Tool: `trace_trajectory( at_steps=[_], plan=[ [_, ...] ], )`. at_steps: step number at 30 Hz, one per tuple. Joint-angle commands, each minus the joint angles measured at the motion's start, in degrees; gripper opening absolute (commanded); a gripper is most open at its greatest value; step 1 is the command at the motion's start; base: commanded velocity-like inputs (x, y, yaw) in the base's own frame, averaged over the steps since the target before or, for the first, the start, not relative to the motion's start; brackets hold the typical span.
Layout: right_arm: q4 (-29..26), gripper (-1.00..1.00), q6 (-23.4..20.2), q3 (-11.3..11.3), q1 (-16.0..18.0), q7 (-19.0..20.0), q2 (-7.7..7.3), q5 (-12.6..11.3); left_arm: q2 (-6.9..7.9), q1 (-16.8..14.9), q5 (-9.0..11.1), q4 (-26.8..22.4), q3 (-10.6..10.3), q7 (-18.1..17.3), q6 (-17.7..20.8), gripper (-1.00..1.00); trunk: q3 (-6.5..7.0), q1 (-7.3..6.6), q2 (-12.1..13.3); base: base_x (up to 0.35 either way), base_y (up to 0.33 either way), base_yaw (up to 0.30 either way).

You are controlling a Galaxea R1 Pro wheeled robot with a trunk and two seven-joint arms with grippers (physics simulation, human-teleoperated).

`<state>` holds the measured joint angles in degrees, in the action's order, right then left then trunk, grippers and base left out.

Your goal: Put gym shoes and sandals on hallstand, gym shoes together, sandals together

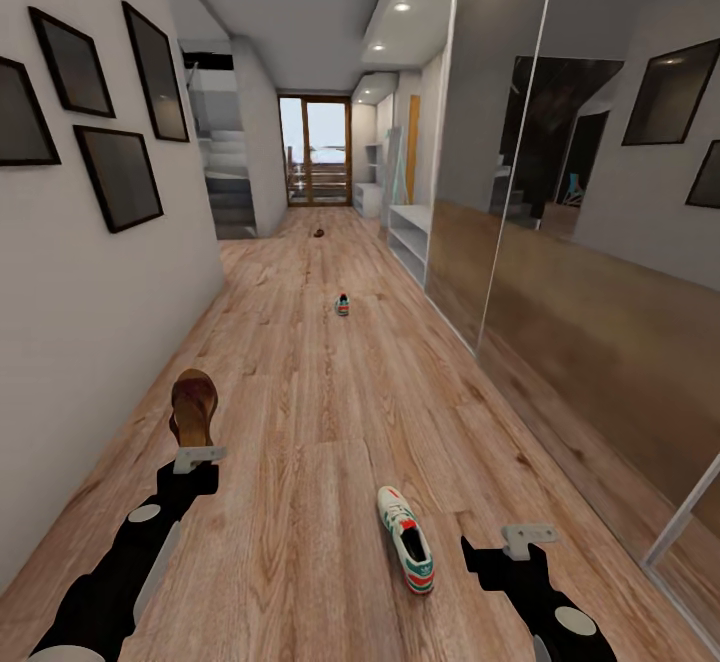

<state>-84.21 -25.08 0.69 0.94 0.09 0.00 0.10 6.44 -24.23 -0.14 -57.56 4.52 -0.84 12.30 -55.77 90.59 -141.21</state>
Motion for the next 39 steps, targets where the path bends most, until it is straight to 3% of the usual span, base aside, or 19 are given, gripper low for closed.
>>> trace_trajectory(
  at_steps=[1,26,39],
  plan=[
    [-0.08,1.00,-0.32,0.01,0.02,0.00,0.00,0.10,0.00,-0.02,-0.22,-0.10,0.04,-0.13,0.36,-1.00,-0.06,-0.01,-0.02,0.000,0.000,0.003],
    [-0.08,1.00,-0.32,0.01,0.02,-0.34,0.00,0.52,-0.10,-0.03,-0.13,-0.10,0.03,-0.13,0.31,-1.00,-0.10,-0.01,-0.02,0.004,-0.002,0.002],
    [-0.08,1.00,-0.32,0.01,0.02,-0.36,0.00,0.60,-0.11,-0.03,-0.13,-0.10,0.04,-0.13,0.29,-1.00,-0.66,-0.01,-0.02,0.199,-0.178,0.208]
  ],
)
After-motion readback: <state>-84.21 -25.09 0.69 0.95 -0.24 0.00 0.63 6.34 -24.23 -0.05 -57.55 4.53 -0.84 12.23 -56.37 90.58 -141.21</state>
